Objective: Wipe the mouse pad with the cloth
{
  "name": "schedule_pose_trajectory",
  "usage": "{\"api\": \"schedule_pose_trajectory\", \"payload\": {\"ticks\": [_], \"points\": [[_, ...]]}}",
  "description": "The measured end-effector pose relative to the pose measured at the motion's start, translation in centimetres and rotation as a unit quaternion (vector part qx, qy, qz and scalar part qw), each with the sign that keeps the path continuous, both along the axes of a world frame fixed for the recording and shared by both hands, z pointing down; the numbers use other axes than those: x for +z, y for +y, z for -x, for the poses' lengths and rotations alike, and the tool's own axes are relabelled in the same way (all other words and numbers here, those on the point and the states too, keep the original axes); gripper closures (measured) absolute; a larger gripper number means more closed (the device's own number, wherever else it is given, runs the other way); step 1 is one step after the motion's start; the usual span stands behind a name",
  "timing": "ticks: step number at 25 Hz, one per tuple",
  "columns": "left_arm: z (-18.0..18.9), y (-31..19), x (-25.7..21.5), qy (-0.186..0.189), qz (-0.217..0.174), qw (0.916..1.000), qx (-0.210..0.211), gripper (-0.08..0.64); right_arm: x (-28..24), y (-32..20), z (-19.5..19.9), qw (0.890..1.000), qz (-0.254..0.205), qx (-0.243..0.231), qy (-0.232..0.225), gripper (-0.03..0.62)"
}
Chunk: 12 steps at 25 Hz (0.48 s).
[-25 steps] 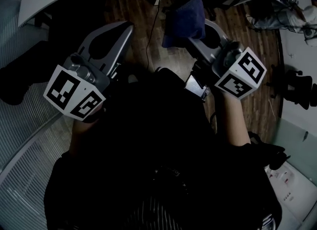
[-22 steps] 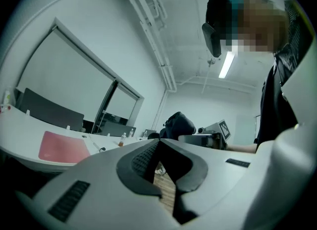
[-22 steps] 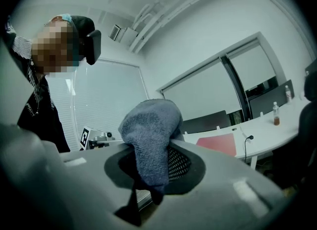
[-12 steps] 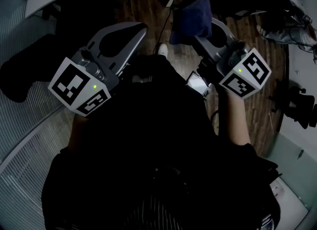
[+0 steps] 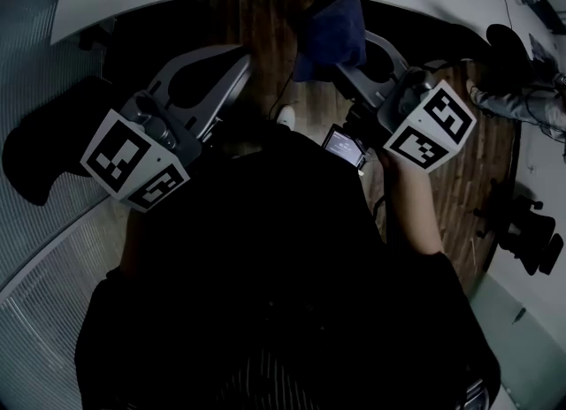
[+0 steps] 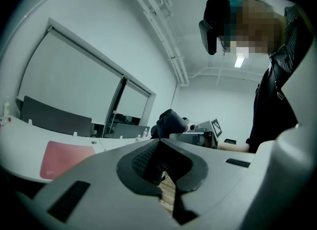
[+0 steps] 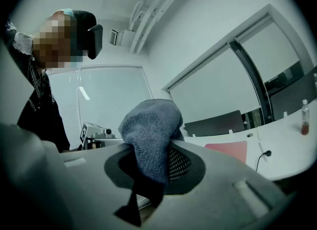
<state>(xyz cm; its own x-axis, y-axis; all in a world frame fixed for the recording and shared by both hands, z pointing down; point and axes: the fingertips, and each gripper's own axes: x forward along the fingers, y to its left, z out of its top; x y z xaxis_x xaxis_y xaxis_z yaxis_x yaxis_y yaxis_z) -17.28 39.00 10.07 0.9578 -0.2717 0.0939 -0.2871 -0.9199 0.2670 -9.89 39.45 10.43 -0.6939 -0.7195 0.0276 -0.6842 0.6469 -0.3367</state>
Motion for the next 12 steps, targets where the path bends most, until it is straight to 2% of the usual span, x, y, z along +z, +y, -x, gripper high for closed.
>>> {"api": "schedule_pose_trajectory", "payload": {"ticks": [3, 6, 10, 12], "points": [[-1.8, -1.5, -0.3, -0.009, 0.013, 0.9998, -0.013, 0.554, -0.4, -1.9, -2.0, 1.0, 0.001, -0.021, 0.0, 0.518], [-5.6, -4.3, 0.7, -0.024, 0.026, 0.9992, -0.017, 0.554, 0.5, -5.1, -6.2, 0.999, 0.01, -0.032, -0.015, 0.518], [-9.3, -6.4, 1.5, -0.065, 0.003, 0.9974, -0.029, 0.554, 2.5, -7.6, -10.5, 0.998, 0.029, -0.034, -0.042, 0.518], [-10.2, -6.7, 1.9, -0.072, 0.009, 0.9968, -0.034, 0.554, 3.7, -8.0, -11.9, 0.997, 0.042, -0.034, -0.048, 0.518]]}}
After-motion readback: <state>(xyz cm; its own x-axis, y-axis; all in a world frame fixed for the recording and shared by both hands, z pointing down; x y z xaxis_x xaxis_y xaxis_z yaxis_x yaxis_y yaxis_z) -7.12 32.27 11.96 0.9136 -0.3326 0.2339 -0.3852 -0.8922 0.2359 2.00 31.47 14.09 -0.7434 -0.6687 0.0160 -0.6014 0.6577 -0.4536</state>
